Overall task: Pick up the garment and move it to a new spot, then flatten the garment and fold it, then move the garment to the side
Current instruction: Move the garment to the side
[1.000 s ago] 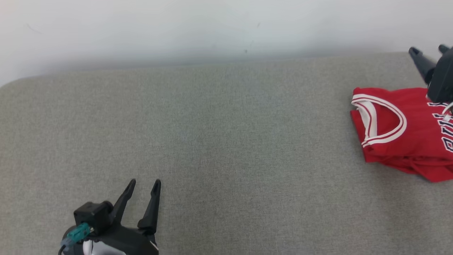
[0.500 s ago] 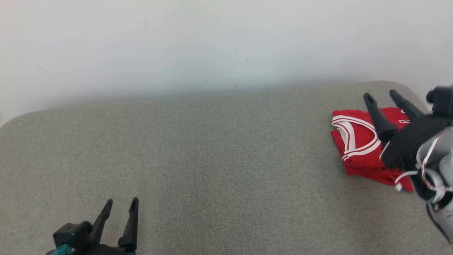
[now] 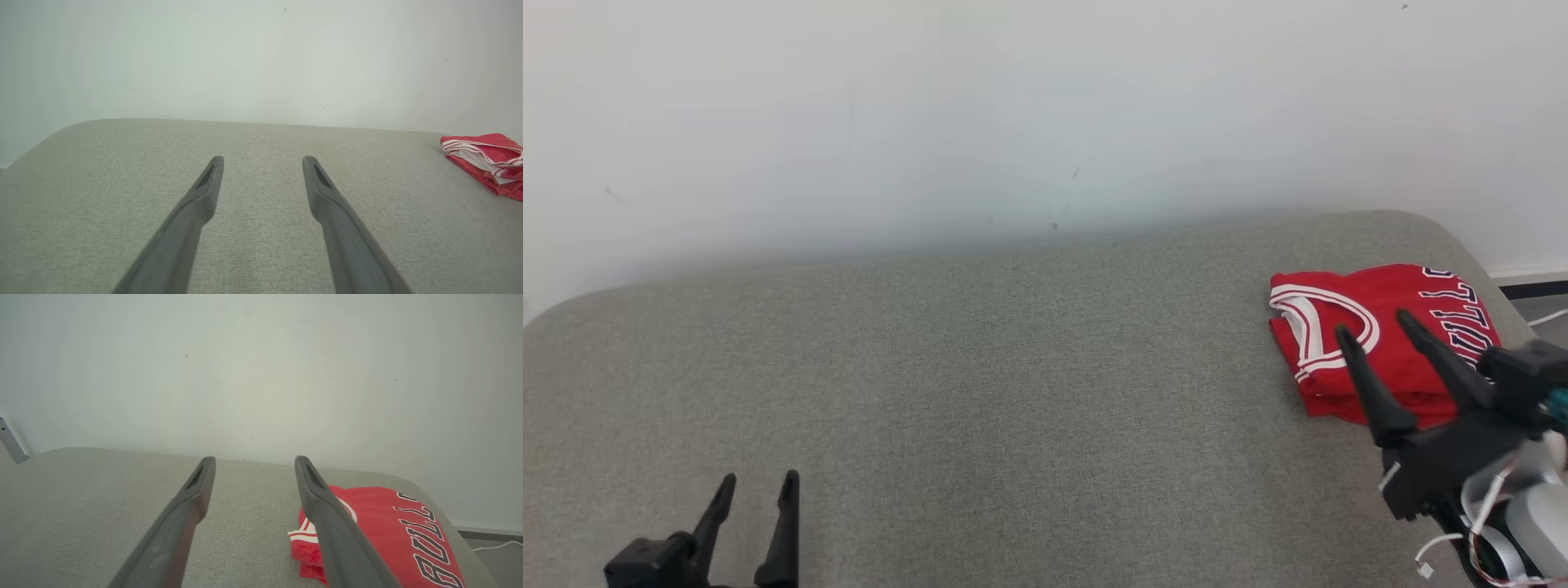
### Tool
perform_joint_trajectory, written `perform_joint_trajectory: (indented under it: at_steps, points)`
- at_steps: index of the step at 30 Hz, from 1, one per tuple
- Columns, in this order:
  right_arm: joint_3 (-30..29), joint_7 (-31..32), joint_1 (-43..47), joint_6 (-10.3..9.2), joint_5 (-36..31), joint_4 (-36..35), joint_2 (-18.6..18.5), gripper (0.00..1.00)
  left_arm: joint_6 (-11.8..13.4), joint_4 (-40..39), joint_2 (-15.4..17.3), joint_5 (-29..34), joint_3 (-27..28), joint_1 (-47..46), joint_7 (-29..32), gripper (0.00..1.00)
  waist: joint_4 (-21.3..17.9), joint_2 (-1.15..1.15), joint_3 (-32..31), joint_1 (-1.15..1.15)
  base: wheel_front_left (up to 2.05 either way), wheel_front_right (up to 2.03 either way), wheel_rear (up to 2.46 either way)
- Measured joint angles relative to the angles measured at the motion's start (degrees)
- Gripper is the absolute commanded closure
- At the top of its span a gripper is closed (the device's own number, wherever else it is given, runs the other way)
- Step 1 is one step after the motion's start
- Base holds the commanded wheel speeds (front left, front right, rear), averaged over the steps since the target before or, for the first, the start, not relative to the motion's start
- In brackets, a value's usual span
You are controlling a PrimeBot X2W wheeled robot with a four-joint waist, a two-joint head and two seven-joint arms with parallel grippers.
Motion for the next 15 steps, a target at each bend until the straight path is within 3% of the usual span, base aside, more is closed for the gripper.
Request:
perform_joint_trajectory:
  at_steps: [5, 9, 15]
  points:
    - [-3.8, -4.0, 6.1, -0.05, -0.7, -1.5, 0.0, 0.0, 0.0, -0.1, -0.3, 1.0, 4.2, 0.7, -0.2, 0.0, 0.0, 0.0, -0.3, 0.0, 0.0, 0.0, 0.0]
    - [-7.3, -6.4, 11.1, -0.05, -3.4, 0.1, 3.4, 0.0, 0.0, -0.3, -1.3, 2.9, 7.5, 4.4, -0.2, 0.0, -0.4, 0.0, -0.8, 0.0, 0.0, 0.0, 0.0]
    - [-10.6, -7.5, 13.8, -0.05, -7.3, -1.3, 5.1, 0.0, 0.0, -2.0, -1.7, 5.2, 9.4, 6.2, -0.2, 0.0, -1.5, 0.0, -1.0, 0.0, 0.0, 0.0, 0.0]
